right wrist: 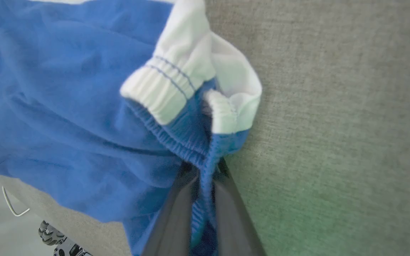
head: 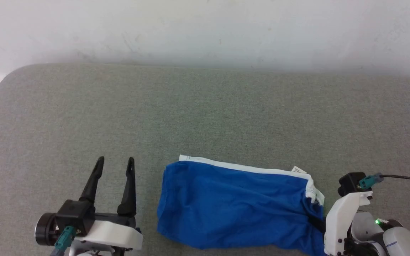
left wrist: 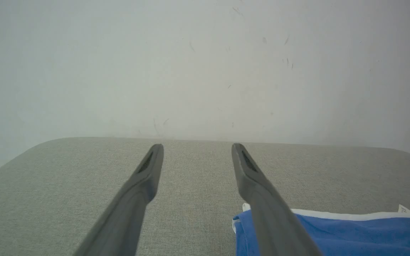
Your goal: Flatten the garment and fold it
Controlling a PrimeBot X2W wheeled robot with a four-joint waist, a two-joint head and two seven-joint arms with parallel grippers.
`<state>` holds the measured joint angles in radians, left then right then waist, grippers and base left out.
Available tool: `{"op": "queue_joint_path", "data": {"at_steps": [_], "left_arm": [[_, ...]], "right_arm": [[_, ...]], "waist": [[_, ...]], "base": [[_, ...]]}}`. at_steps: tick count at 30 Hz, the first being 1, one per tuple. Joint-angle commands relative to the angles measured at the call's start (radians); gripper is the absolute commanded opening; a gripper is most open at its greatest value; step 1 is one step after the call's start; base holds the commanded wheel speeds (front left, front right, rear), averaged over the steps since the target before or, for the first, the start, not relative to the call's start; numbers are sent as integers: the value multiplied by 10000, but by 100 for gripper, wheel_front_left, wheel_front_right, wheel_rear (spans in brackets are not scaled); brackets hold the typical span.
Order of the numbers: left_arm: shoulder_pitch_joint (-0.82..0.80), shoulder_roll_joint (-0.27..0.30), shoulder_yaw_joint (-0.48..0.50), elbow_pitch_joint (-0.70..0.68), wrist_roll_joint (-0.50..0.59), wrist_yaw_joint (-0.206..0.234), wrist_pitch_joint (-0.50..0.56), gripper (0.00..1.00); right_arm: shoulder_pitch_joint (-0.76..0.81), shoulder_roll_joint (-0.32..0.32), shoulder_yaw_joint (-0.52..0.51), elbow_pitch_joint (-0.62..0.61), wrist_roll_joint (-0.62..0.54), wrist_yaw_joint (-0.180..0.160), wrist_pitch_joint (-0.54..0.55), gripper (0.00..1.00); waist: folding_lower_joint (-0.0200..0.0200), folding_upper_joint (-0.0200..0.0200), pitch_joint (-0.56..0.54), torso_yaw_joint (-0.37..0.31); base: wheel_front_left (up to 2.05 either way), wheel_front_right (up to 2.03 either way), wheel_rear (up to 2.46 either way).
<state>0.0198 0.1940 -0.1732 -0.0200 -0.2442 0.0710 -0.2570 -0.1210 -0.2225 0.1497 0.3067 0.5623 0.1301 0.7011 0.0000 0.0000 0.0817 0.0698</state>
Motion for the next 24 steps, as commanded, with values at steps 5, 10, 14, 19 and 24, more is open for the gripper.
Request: {"op": "queue_joint_path", "data": {"at_steps": [5,10,14,19,24], "left_arm": [[122,-21,238,120,202,-94,-47,100],[212,-135,323,157,223,-146,-47,100],[213,-236,368,177,266,-193,-47,100],[193,-301,461,286,281,-322,-47,100],[110,-369,459,329,349,-426,-47,100]], "right_arm": [[437,-302,-266,-743,70,6,-405,0],[885,-637,-1514,-1124,10,6,-288,0],[1103,-557,-2519,-1294,10,6,100,0],[1059,261,-2411,-2101,1514,6,1357,0],[952,770,-1861,-2813,2683,6,2088,0]], "waist": [[0,0,-204,-310],[0,0,-281,-428],[0,0,-274,-459],[0,0,-280,-461],[0,0,-241,-337]], "base": [[0,0,0],[0,0,0],[0,0,0],[0,0,0],[0,0,0]]}}
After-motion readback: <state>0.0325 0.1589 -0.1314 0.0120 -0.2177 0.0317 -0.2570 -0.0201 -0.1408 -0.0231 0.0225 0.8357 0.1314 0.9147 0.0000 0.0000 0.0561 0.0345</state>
